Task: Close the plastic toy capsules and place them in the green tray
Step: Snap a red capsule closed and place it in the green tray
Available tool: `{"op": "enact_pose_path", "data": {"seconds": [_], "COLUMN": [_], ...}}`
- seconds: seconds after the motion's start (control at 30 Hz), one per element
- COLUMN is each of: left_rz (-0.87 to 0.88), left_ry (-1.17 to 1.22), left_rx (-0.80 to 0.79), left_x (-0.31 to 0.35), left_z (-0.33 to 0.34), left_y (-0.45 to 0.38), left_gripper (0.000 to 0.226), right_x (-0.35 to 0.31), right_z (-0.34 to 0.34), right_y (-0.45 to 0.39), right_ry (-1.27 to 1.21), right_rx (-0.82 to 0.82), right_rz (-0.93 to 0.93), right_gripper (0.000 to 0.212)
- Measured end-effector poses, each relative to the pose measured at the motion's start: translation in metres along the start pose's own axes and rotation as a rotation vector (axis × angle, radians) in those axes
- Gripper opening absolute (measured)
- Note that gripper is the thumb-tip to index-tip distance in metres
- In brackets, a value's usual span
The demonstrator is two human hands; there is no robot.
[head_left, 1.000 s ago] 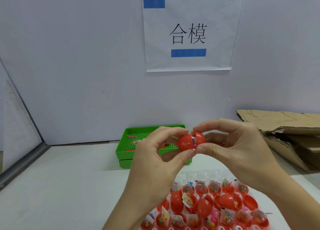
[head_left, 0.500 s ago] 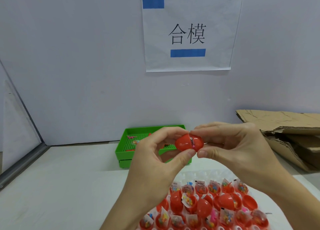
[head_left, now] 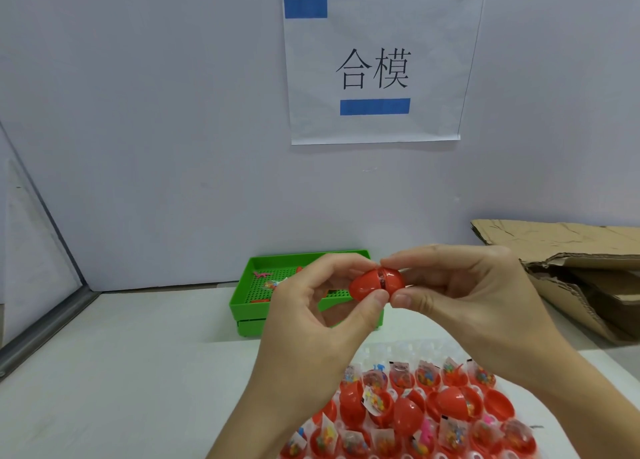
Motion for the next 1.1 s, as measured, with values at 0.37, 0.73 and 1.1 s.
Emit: {"op": "enact_pose_path", "data": {"seconds": [0.37, 0.73, 1.1], "left_rz": [0.009, 0.002, 0.002], "left_ry": [-0.041, -0.081, -0.073], "left_rx": [0.0, 0.075, 0.025], "left_x": [0.0035, 0.0044, 0.0056], "left_z": [-0.0023, -0.0052, -0.0057], "left_y": [-0.0015, -0.0018, -0.0021], "left_gripper": [0.027, 0.025, 0.032], "right_x": [-0.0016, -0.0027, -0.0033], "right_z": [0.0018, 0.0025, 0.0032], "right_y": [-0.0005, -0.0003, -0.0006], "right_ry": [-0.01, 0.043, 0.083], "right_rx": [-0.004, 0.04, 0.097], "right_rz": [-0.04, -0.024, -0.04], "right_gripper": [0.028, 0.026, 0.027]}}
Point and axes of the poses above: each hand's wrist, its own y-axis away from the middle knuckle, its own z-axis out of the palm, x = y × z, the point moved 3 cm from there along -y, towards the middle knuckle, and after that the axes turned 9 degrees about y, right-handed, at the moved point
